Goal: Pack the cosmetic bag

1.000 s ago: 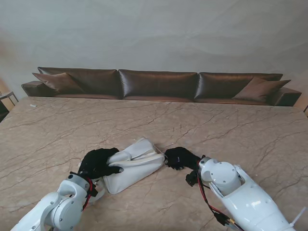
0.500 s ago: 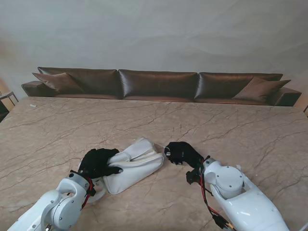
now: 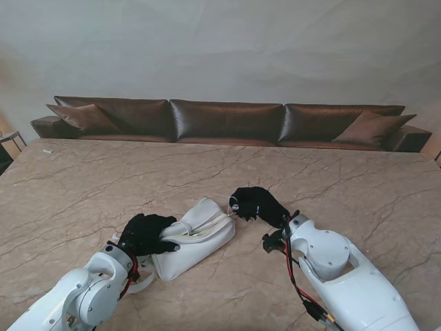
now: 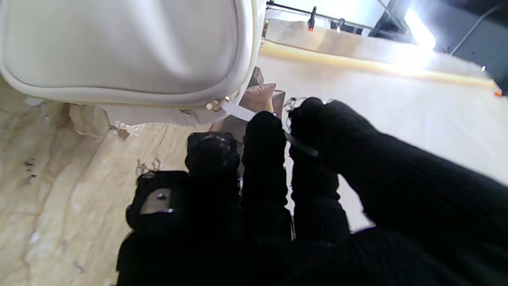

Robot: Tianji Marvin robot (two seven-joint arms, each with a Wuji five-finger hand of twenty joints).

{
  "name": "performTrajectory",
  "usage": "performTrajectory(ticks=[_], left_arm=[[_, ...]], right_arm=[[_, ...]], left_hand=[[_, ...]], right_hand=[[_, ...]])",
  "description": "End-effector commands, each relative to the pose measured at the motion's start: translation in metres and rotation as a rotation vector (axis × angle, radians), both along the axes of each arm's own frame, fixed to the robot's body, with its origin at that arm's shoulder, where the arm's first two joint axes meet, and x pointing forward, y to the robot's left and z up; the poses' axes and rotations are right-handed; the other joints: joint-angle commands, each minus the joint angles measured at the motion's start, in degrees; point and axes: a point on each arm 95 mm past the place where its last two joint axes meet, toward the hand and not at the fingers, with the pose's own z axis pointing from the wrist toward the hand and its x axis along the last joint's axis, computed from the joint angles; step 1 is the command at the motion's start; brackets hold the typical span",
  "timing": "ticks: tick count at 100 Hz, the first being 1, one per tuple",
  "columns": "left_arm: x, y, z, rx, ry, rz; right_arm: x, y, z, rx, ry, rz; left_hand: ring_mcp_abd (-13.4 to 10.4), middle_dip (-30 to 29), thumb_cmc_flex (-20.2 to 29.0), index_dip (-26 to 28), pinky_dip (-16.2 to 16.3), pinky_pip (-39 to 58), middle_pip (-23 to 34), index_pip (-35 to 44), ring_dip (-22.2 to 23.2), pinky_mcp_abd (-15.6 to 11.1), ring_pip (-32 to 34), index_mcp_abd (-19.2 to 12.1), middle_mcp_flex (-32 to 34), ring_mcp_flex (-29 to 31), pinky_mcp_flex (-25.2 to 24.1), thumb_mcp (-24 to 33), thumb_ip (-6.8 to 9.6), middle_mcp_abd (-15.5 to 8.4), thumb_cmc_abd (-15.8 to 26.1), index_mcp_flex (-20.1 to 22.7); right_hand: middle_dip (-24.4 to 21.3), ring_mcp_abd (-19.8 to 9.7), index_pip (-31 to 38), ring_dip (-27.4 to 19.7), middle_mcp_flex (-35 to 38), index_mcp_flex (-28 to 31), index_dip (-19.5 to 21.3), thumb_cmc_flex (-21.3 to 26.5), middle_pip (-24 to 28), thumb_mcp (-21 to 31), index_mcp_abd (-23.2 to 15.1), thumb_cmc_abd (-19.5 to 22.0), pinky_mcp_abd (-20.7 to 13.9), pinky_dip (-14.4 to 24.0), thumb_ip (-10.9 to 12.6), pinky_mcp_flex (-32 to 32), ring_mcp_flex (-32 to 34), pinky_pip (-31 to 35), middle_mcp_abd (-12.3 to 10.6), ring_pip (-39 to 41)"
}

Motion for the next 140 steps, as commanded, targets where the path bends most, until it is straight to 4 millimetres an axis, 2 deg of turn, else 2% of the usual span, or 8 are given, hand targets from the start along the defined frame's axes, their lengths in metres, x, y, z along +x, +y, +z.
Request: performTrajectory(ticks=[1, 21, 31, 44, 52, 62, 78, 140], left_arm=[[-0.016, -0.006, -0.027, 0.039, 0.085, -0.029], [-0.018, -0.009, -0.027, 0.040, 0.091, -0.053], [-0.018, -0.005, -0.031, -0.016, 0.097, -0.026], [-0.017, 0.000, -0.036, -0.124, 0.080, 0.012], [-0.018, -0.001, -0.040, -0.222, 0.073, 0.038], [-0.017, -0.006, -0.046, -0.338, 0.059, 0.081], [-0.019, -0.020, -0.051, -0.468, 0.034, 0.139], [-0.014, -0.044, -0.037, -0.117, 0.129, 0.027]], right_arm=[[0.008, 0.014, 0.036, 0.036, -0.109, 0.039], [0.004, 0.020, 0.040, 0.040, -0.134, 0.075], [-0.001, 0.016, 0.031, 0.033, -0.112, 0.071], [-0.009, 0.006, 0.017, 0.025, -0.084, 0.049], [-0.014, 0.000, 0.010, 0.028, -0.065, 0.034], [-0.019, -0.007, 0.003, 0.037, -0.052, 0.013], [-0.023, -0.011, -0.006, 0.074, -0.031, -0.024], [-0.012, -0.007, 0.026, 0.092, -0.134, 0.063]], left_hand=[[-0.6, 0.4, 12.1, 0.5, 0.4, 2.4, 3.8, 11.0, 0.6, -0.6, 2.4, -10.9, 6.1, 2.2, -0.5, 29.8, 8.22, -7.9, 11.2, 10.9], [-1.3, 0.3, 11.1, -0.1, 0.1, 2.3, 3.0, 10.1, 0.4, -1.3, 1.8, -10.5, 5.5, 2.0, -0.3, 28.6, 7.39, -8.4, 11.2, 9.1], [-1.2, 3.7, 3.9, -8.2, -1.0, -0.1, -7.3, 5.3, -0.8, -2.8, -4.0, -10.5, 3.9, -2.5, -3.6, 30.8, -2.30, -7.2, 1.3, 2.5], [-0.1, 2.6, -17.5, -12.2, 0.5, -3.4, -14.2, 1.9, -3.7, -2.4, -13.6, -10.4, -1.0, -10.0, -8.3, 34.9, 6.72, -5.4, 0.3, -3.4], [0.2, 0.9, -14.3, -13.7, 1.5, -2.8, -16.5, 0.9, -4.2, -2.2, -14.4, -10.7, -0.6, -9.9, -7.9, 36.3, 5.90, -4.6, -1.3, -2.8], [1.2, -0.1, 4.1, -13.3, 3.7, 1.6, -14.6, 3.2, 1.1, -1.9, -13.0, -9.6, 2.8, -6.0, -4.0, 39.6, -2.86, -5.8, -5.7, 2.4], [3.4, -5.5, 17.1, -5.6, 4.4, 20.6, 4.7, 13.8, 1.3, 1.7, 8.0, -9.7, 10.5, 5.1, 11.0, 43.5, 11.65, -5.9, 4.0, 16.4], [5.7, -2.5, 13.0, -4.2, -12.2, 35.1, 5.2, 14.8, -5.8, -1.8, 25.5, -10.5, 21.7, 12.4, 23.6, 64.9, 14.17, -4.3, -17.5, 27.5]], right_hand=[[-0.6, -0.3, 3.2, 0.2, 0.5, 2.8, 2.9, 6.9, -1.6, 1.7, -16.5, 1.5, -1.8, 0.7, 0.5, 0.6, 0.5, 2.5, -3.1, 0.5], [-0.6, -0.4, 3.0, 0.2, 0.8, 2.9, 2.4, 6.6, -2.1, 2.1, -16.5, 1.2, -2.0, 0.7, 0.4, 0.6, 0.8, 2.5, -3.1, 0.2], [-0.5, -0.4, 3.1, 0.2, 0.8, 2.8, 2.3, 6.7, -2.1, 2.2, -16.4, 1.2, -2.0, 0.7, 0.4, 0.6, 0.8, 2.5, -3.0, 0.2], [-0.3, -0.2, 3.1, 0.2, 1.1, 3.0, 2.1, 6.7, -2.0, 2.3, -16.4, 1.0, -1.8, 0.7, 0.4, 0.9, 1.0, 2.5, -2.9, 0.2], [-0.3, -0.1, 3.3, 0.2, 1.2, 3.1, 2.2, 6.8, -2.0, 2.3, -16.2, 1.0, -1.8, 0.7, 0.4, 0.9, 1.0, 2.5, -2.8, 0.1], [-0.1, -0.1, 3.5, 0.3, 1.3, 3.2, 2.4, 6.8, -2.0, 2.3, -16.2, 1.0, -1.6, 0.7, 0.3, 1.1, 1.1, 2.5, -2.9, 0.1], [-0.1, -0.2, 3.3, 0.3, 1.1, 3.0, 2.4, 6.9, -2.1, 2.2, -16.4, 1.1, -1.5, 0.7, 0.2, 1.1, 1.0, 2.5, -3.0, 0.0], [-3.5, 0.2, 2.6, -0.4, 1.6, 3.3, 0.3, 6.9, -5.1, 2.5, -16.4, 0.5, -1.2, 1.6, 0.1, 1.5, 0.9, 2.2, -2.8, -1.7]])
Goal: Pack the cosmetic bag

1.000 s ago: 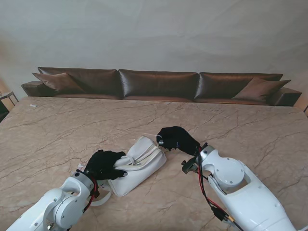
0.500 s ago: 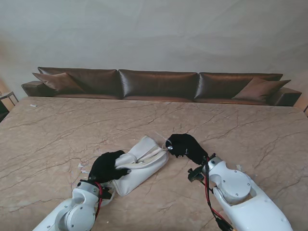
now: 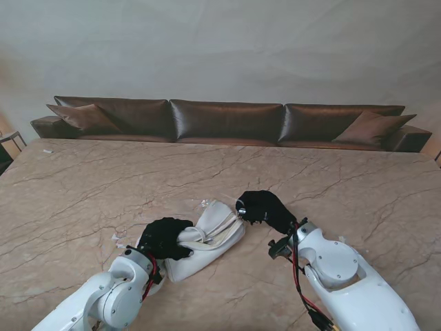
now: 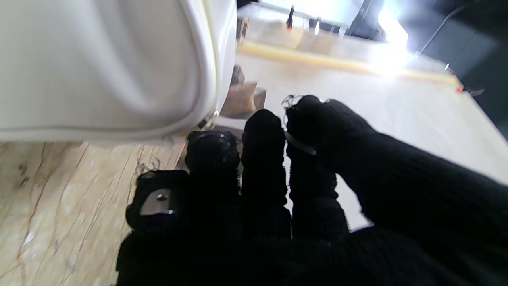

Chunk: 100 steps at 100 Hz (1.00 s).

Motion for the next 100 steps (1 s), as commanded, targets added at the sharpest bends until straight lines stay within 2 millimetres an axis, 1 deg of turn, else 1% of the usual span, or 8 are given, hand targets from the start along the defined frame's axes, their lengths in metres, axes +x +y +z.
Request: performTrajectory(ticks=[1, 34, 39, 42, 48, 62, 84, 100], left_arm=[[-0.013, -0.005, -0.024, 0.031, 0.093, -0.019], [-0.014, -0.021, -0.020, 0.027, 0.126, -0.068], [-0.016, -0.021, -0.020, 0.016, 0.129, -0.073], [-0.017, -0.020, -0.020, 0.010, 0.128, -0.074], [-0.017, -0.018, -0.020, -0.005, 0.118, -0.070], [-0.020, -0.010, -0.022, -0.090, 0.108, -0.043], [-0.023, -0.010, -0.027, -0.193, 0.076, -0.023], [-0.022, -0.015, -0.027, -0.134, 0.107, -0.039]], right_arm=[[0.005, 0.006, 0.030, 0.016, -0.098, 0.054], [0.010, 0.018, 0.056, -0.289, -0.267, 0.219], [0.010, 0.022, 0.058, -0.313, -0.286, 0.229], [0.010, 0.023, 0.059, -0.328, -0.296, 0.236], [0.009, 0.026, 0.060, -0.355, -0.305, 0.247], [0.008, 0.028, 0.056, -0.353, -0.302, 0.227], [0.009, 0.028, 0.036, -0.335, -0.227, 0.212], [0.010, 0.037, 0.031, -0.336, -0.245, 0.225]], left_hand=[[-0.7, 2.4, 21.7, 0.4, 0.5, 10.2, 9.2, 11.7, 1.5, -1.2, 11.4, -10.0, 10.5, 5.9, 2.2, 36.8, 9.60, -6.7, 4.5, 15.8], [-2.9, 1.4, 20.7, -0.8, -0.6, 10.7, 8.4, 10.7, 0.5, -1.4, 11.1, -8.9, 8.9, 5.6, 2.0, 34.0, 9.16, -7.6, 8.2, 12.3], [-4.2, 0.5, 18.3, -2.0, 7.8, 7.9, 7.3, 9.5, 2.6, -0.8, 7.9, -8.3, 6.6, 5.5, 0.2, 29.6, 8.06, -7.7, 12.9, 9.3], [-5.3, 0.1, 15.1, -2.8, 11.8, 6.3, 6.0, 8.0, 3.2, -1.5, 5.7, -7.9, 4.9, 5.2, -0.8, 26.1, 6.94, -7.6, 17.5, 7.2], [-7.2, 4.2, 5.5, -8.4, 13.5, 4.2, -2.2, 5.1, 7.3, -3.8, 0.7, -9.3, 3.9, 3.2, -3.0, 24.9, -7.87, -8.2, 8.1, 1.5], [-7.5, 6.5, -10.7, -15.4, 15.3, 0.8, -7.9, 1.4, 10.4, -4.4, -3.7, -8.5, -0.9, -1.5, -8.3, 14.9, 2.63, -6.2, 17.6, -5.8], [-7.5, 11.3, -2.3, -10.3, 18.0, 3.0, 0.4, 4.9, 10.9, -2.2, 2.1, -10.8, 2.5, 1.4, -6.4, 18.7, -2.48, -7.2, 14.0, -1.8], [-8.8, 12.7, -4.1, -5.7, 16.7, 6.1, 5.6, 6.2, 9.9, -2.1, 7.7, -10.7, 5.2, 5.2, -2.3, 24.5, -0.57, -8.5, 10.9, 0.8]], right_hand=[[-2.3, 0.2, 3.8, -0.3, 0.9, 2.0, 0.6, 6.2, -5.2, 2.5, -18.2, 0.4, -1.2, 0.9, 0.4, 1.0, 0.8, 2.4, -3.3, -0.1], [-3.7, 0.2, 3.1, -0.7, 1.7, 2.0, -0.8, 5.3, -7.4, 3.2, -18.6, -0.1, -1.4, 1.1, 1.1, 1.4, 1.1, 2.5, -3.2, -1.2], [-3.7, 0.4, 3.1, -0.5, 2.0, 2.1, -1.1, 5.1, -7.4, 3.5, -18.4, -0.4, -1.4, 1.1, 1.2, 1.6, 1.4, 2.6, -3.1, -1.1], [-3.7, 0.4, 3.0, -0.4, 2.2, 2.1, -1.6, 4.5, -7.4, 3.9, -18.5, -0.5, -1.4, 1.2, 1.3, 1.7, 1.5, 2.7, -3.1, -1.0], [-3.7, 0.5, 3.9, -0.1, 2.1, 1.1, -5.7, 2.2, -7.4, 5.1, -18.3, -0.9, -1.4, 1.3, 1.9, 1.7, 1.4, 2.6, -2.9, -0.9], [-3.8, 0.6, 4.4, 0.0, 1.6, -0.7, -13.3, -3.3, -6.6, 3.4, -16.1, -0.2, -1.4, 1.4, 2.9, 1.7, 1.3, 2.7, -2.8, -1.0], [-3.9, 0.4, 5.2, 0.2, 0.6, -1.5, -15.6, -6.6, -5.9, -0.8, -15.1, -0.7, -1.2, 1.9, 4.5, 1.4, 0.8, 3.0, -3.1, -1.3], [-4.3, 1.0, 5.8, 0.3, 2.3, 0.3, -16.4, -4.4, -5.8, 1.0, -14.5, -1.9, -0.5, 2.1, 3.7, 1.6, 1.3, 3.1, -2.5, -1.2]])
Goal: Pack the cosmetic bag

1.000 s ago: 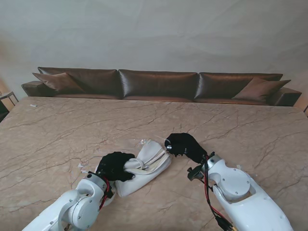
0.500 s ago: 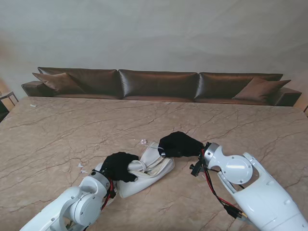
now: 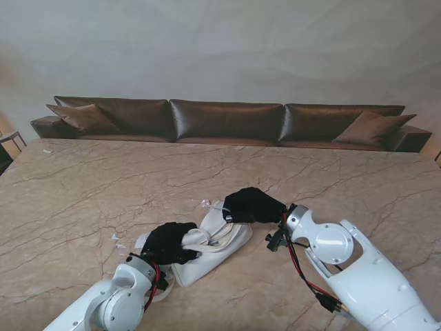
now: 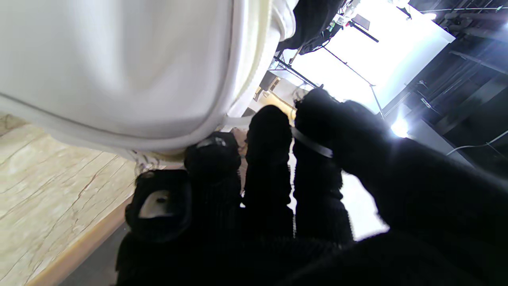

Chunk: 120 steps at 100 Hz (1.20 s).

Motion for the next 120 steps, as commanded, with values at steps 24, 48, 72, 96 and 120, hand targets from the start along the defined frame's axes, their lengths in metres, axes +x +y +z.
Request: performTrajectory(ticks=[24, 48, 72, 96, 120], left_arm=[[-0.013, -0.016, -0.020, 0.075, 0.136, -0.053], [-0.013, -0.022, -0.021, 0.061, 0.161, -0.054], [-0.015, -0.023, -0.022, 0.044, 0.162, -0.069], [-0.013, -0.010, -0.023, 0.022, 0.097, -0.063], [-0.011, -0.001, -0.023, 0.021, 0.080, -0.061]], right_arm=[[-0.003, 0.027, 0.014, -0.103, -0.136, 0.120], [-0.005, 0.036, 0.027, -0.251, -0.232, 0.238], [-0.006, 0.034, 0.014, -0.211, -0.210, 0.243], [-0.012, 0.016, 0.015, -0.249, -0.286, 0.130], [-0.020, 0.000, 0.022, -0.280, -0.382, 0.039]], left_hand=[[-5.7, 0.8, 3.9, 1.1, -3.3, 7.5, 12.5, 2.5, -2.7, 0.6, 14.2, -10.3, 9.1, 7.6, 4.9, 18.3, 5.35, -9.0, 2.9, 8.0], [-6.1, 0.1, 3.3, -1.4, -4.8, 8.2, 12.7, 3.2, -4.6, 0.8, 15.9, -9.4, 9.9, 7.6, 6.1, 19.2, 5.62, -9.1, 2.4, 7.9], [-6.1, 0.7, 3.6, -2.0, -5.0, 7.6, 12.4, 3.4, -5.1, 0.3, 14.7, -9.4, 8.9, 7.4, 4.7, 17.2, 5.35, -9.3, 4.1, 6.6], [-5.9, 1.8, 4.2, -1.1, -4.6, 6.3, 11.5, 3.1, -4.3, -0.3, 11.4, -10.8, 7.8, 7.1, 2.7, 14.8, 4.66, -9.8, 5.5, 5.6], [-5.5, 3.2, 5.0, 0.5, -3.7, 4.9, 11.1, 2.4, -2.3, -0.2, 9.2, -11.7, 7.1, 6.4, 0.9, 13.4, 4.10, -10.0, 6.3, 5.5]], right_hand=[[-4.3, 0.8, 0.8, -0.8, 1.2, 0.7, -4.1, 0.7, -7.2, 1.1, -11.5, -2.0, -1.0, 1.3, 0.4, 2.4, 1.1, 3.5, -0.7, -5.0], [-12.4, -0.2, 0.6, -3.1, 5.1, 1.0, -5.8, -0.4, -14.8, 0.9, -13.4, -2.2, -1.6, -0.1, 1.0, 5.8, 4.3, 3.3, -1.0, -6.9], [-17.0, 0.0, -0.1, -4.6, 4.3, -0.2, -7.3, -0.1, -17.0, -0.5, -12.7, -1.1, -1.2, -0.5, 0.3, 3.8, 2.5, 1.9, -0.3, -9.3], [-15.3, -1.3, -4.8, -5.3, -2.8, -6.7, -12.1, -6.1, -15.1, -7.5, -8.9, -1.1, -2.2, 0.5, -0.1, -0.3, -3.1, -0.4, -1.1, -12.8], [-16.0, -3.0, -21.4, -9.0, -11.2, -11.0, -4.2, -13.9, -17.9, -16.8, -3.5, -1.0, -1.8, 1.4, 5.1, -7.1, -10.5, -8.0, -2.3, -23.8]])
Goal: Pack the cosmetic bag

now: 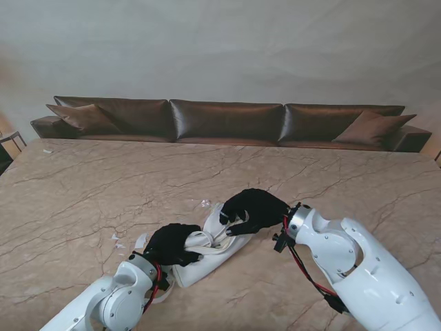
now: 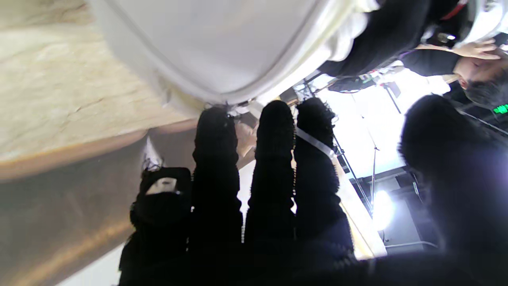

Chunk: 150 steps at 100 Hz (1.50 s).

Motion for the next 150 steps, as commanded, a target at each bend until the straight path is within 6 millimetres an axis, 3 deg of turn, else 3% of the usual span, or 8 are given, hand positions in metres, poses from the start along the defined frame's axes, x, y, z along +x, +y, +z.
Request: performTrajectory(ticks=[1, 50, 78, 90, 108, 125, 130, 150], left_arm=[[-0.013, 0.002, -0.022, 0.019, 0.064, -0.008], [-0.009, 0.014, -0.018, 0.010, 0.039, -0.002], [-0.009, 0.018, -0.020, 0.000, 0.034, 0.005], [-0.009, 0.020, -0.020, -0.003, 0.033, 0.008], [-0.010, 0.020, -0.019, -0.006, 0.030, 0.000], [-0.011, 0.018, -0.018, -0.009, 0.024, -0.021], [-0.011, 0.017, -0.017, -0.008, 0.023, -0.028], [-0.008, 0.016, -0.015, 0.006, 0.026, -0.052]], right_arm=[[-0.007, 0.003, 0.003, 0.023, -0.012, -0.003], [-0.019, -0.042, 0.006, -0.004, -0.057, -0.204], [-0.011, -0.055, -0.018, -0.047, 0.056, -0.226], [-0.009, -0.058, -0.029, -0.094, 0.154, -0.226], [0.003, -0.053, -0.051, -0.074, 0.243, -0.193], [0.016, -0.037, -0.065, -0.026, 0.300, -0.121], [0.019, -0.032, -0.068, -0.012, 0.309, -0.099], [0.028, -0.012, -0.079, 0.026, 0.345, -0.004]], left_hand=[[-3.6, 2.8, 7.3, 0.2, 1.2, 2.5, 6.7, 1.2, 2.9, -0.2, 3.9, -10.9, 5.8, 5.1, -0.4, 8.5, 4.07, -9.8, 9.1, 4.2], [-3.7, 4.2, 7.8, 2.9, 2.1, 1.5, 6.4, 0.4, 4.0, -0.3, 2.7, -11.8, 5.1, 4.0, -1.8, 7.0, 3.83, -10.2, 10.4, 3.9], [-3.6, 4.5, 7.8, 3.5, 2.4, 1.1, 6.2, -0.1, 4.3, -0.3, 2.4, -12.1, 5.0, 3.7, -2.1, 6.6, 3.91, -10.3, 10.6, 3.9], [-3.6, 4.6, 7.8, 3.7, 2.5, 1.0, 6.1, -0.3, 4.4, -0.3, 2.3, -12.1, 4.9, 3.6, -2.2, 6.5, 3.90, -10.3, 10.8, 3.9], [-3.6, 4.8, 7.9, 4.0, 2.7, 0.7, 5.9, -0.6, 4.5, -0.5, 1.9, -12.3, 4.8, 3.3, -2.6, 6.2, 3.92, -10.3, 11.0, 3.9], [-3.6, 5.0, 8.0, 4.5, 2.8, 0.3, 5.8, -0.9, 4.6, -0.5, 1.5, -12.5, 4.6, 2.8, -3.1, 5.8, 3.91, -10.4, 11.4, 3.8], [-3.5, 5.2, 8.1, 4.6, 2.8, 0.1, 5.7, -1.0, 4.7, -0.6, 1.3, -12.6, 4.4, 2.5, -3.4, 5.6, 3.90, -10.5, 11.6, 3.6], [-3.5, 5.9, 8.3, 5.2, 3.2, -0.8, 5.4, -1.3, 5.0, -0.6, 0.7, -12.8, 3.9, 1.7, -4.5, 4.6, 3.81, -10.6, 12.3, 3.3]], right_hand=[[-3.2, -2.0, -3.4, -1.8, -5.8, -4.2, 1.2, -2.8, -7.0, -0.7, -4.1, -2.7, -0.8, 0.6, -0.1, -1.5, -1.8, -2.0, 1.3, -2.9], [-4.8, -3.9, -7.1, -11.6, -15.9, -12.7, 0.5, -7.4, -9.4, 6.2, -0.2, -10.5, 0.1, -1.9, -3.1, -10.2, -9.4, -18.6, 0.7, -17.3], [-11.5, -4.7, -15.8, -16.4, -34.4, -29.4, -8.5, -8.7, -11.8, 13.6, 7.9, -18.7, -0.8, -2.9, -5.0, -18.6, -21.0, -29.1, 4.1, -22.7], [-12.6, -3.1, -16.2, -17.9, -34.4, -28.4, -9.7, -9.7, -12.6, 15.4, 12.9, -20.9, -1.0, -3.1, -5.6, -19.2, -22.0, -30.4, 7.8, -24.1], [-13.3, -3.3, -21.1, -20.0, -40.5, -32.8, -10.7, -9.3, -13.4, 19.0, 14.7, -26.1, -1.3, -4.2, -6.2, -23.3, -27.2, -34.8, 8.6, -26.5], [-18.9, -4.6, -26.4, -21.0, -43.2, -41.2, -10.4, -7.6, -25.2, 20.6, 14.3, -28.6, -3.0, -4.5, -6.3, -27.6, -35.4, -38.3, 7.8, -26.1], [-20.0, -4.8, -36.0, -21.5, -42.9, -39.9, -8.8, -7.3, -28.7, 20.7, 13.2, -28.8, -3.1, -4.3, -6.3, -28.1, -36.9, -39.0, 7.1, -26.0], [-18.5, -5.1, -38.8, -21.2, -42.6, -39.6, -0.3, -6.0, -25.8, 20.9, 6.3, -30.2, -3.1, -3.7, -6.3, -27.7, -36.9, -38.6, 5.4, -24.9]])
